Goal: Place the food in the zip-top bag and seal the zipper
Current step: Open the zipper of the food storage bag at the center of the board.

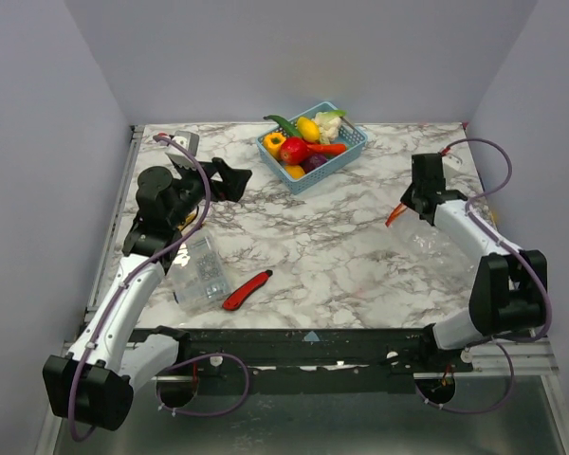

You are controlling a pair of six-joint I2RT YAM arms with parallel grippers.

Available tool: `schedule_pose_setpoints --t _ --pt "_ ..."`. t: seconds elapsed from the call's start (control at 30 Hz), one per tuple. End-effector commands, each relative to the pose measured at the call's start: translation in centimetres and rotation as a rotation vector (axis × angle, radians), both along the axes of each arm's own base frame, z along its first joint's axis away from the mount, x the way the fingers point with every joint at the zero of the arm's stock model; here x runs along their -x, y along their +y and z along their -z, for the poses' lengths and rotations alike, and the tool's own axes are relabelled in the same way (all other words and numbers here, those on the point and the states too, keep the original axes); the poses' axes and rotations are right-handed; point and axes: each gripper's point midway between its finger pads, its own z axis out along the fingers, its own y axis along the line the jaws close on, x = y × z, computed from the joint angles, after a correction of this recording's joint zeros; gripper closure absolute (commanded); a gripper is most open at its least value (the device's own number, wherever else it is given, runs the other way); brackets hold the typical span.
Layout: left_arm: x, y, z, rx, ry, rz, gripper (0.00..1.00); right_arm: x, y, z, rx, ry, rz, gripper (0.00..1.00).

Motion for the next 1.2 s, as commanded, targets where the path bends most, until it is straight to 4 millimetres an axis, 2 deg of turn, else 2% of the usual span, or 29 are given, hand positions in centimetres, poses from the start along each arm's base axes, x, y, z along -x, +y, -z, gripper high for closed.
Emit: schedule_pose_setpoints --t 0.0,0.13,0.2,0.23,0.37,0.53,0.67,0.8,0.93,1.03,1.17 --pt "-0.1 -0.9 -1.5 0.035 -0.017 0.056 0.01 -0.7 5.6 -2.8 -0.145 -0.140 -0.345 1.00" --pt "-0.2 -2.4 -0.4 0.081 0.053 0.122 0.02 0.5 6.8 -5.0 -0.168 -0.232 -0.432 1.00" --pt "-0.1 -3.7 0.4 0.105 0.100 0.168 0.02 1.2 6.9 -5.5 -0.164 -0.254 -0.447 1.00" --pt "-0.2 -4.4 0.9 0.109 0.128 0.187 0.04 1.5 7.5 -5.9 -0.183 -0.269 -0.483 1.00" --pt "0.6 -8.1 3.3 0.079 0.244 0.269 0.12 2.9 8.1 -6.2 -0.191 -0.279 -0.538 1.00" --pt "2.0 -13.1 5.7 0.115 0.339 0.322 0.14 4.2 8.2 -6.8 -0.180 -0.313 -0.567 1.00" --pt "2.2 -17.6 5.5 0.242 0.387 0.325 0.17 4.6 8.8 -8.3 -0.198 -0.370 -0.596 1.00" --pt "2.1 -23.0 4.9 0.328 0.367 0.322 0.17 5.0 10.3 -10.3 -0.254 -0.424 -0.660 1.00" --pt "2.0 -28.0 5.0 0.365 0.367 0.357 0.19 5.6 10.8 -11.0 -0.286 -0.452 -0.672 1.00" --pt "2.0 -30.2 5.1 0.397 0.356 0.369 0.25 6.1 10.9 -11.1 -0.292 -0.454 -0.677 1.00" --pt "1.8 -31.7 6.0 0.369 0.367 0.348 0.30 6.7 10.7 -11.3 -0.286 -0.454 -0.674 1.00"
